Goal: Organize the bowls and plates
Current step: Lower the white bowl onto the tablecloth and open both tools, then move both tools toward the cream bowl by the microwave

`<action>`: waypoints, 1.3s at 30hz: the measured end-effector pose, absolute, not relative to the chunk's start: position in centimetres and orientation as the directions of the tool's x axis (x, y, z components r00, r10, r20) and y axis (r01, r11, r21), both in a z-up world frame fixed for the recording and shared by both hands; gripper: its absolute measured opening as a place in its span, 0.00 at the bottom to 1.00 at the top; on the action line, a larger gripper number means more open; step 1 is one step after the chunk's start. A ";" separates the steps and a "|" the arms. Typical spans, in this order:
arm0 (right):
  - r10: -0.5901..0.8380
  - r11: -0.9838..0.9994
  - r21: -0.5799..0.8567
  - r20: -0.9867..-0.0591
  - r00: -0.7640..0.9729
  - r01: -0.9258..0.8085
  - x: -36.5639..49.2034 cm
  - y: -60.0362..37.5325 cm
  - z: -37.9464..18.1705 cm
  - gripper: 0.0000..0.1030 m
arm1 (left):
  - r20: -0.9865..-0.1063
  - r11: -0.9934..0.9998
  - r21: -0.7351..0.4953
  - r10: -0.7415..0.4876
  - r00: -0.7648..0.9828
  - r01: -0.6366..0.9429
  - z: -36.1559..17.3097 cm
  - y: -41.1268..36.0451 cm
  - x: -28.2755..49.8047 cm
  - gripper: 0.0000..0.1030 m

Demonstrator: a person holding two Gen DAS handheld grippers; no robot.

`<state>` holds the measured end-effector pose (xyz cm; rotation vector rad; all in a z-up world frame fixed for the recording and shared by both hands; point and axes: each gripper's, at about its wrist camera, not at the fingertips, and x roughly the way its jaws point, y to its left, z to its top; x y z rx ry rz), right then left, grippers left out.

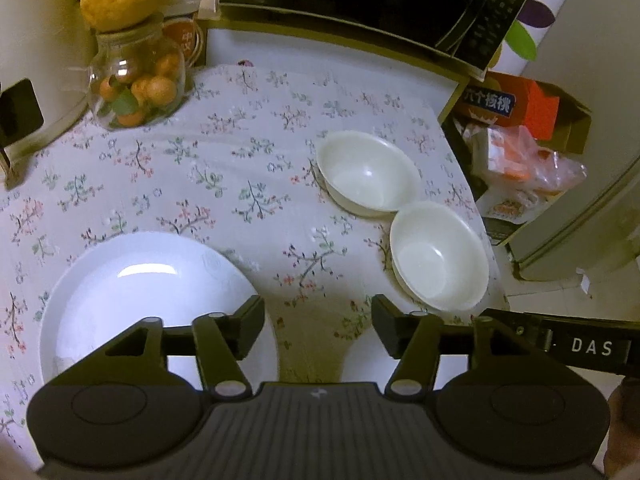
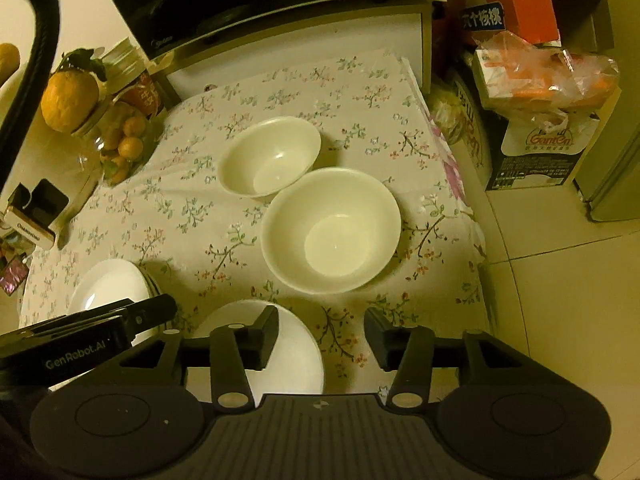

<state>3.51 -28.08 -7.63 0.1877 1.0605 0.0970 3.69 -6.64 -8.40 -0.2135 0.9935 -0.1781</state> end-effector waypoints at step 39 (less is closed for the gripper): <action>0.080 0.973 0.191 -0.809 0.583 0.131 14.7 -26.1 -7.5 0.71 | -0.765 0.934 -0.356 -0.279 0.580 -0.020 -9.3 -4.1 15.2 0.78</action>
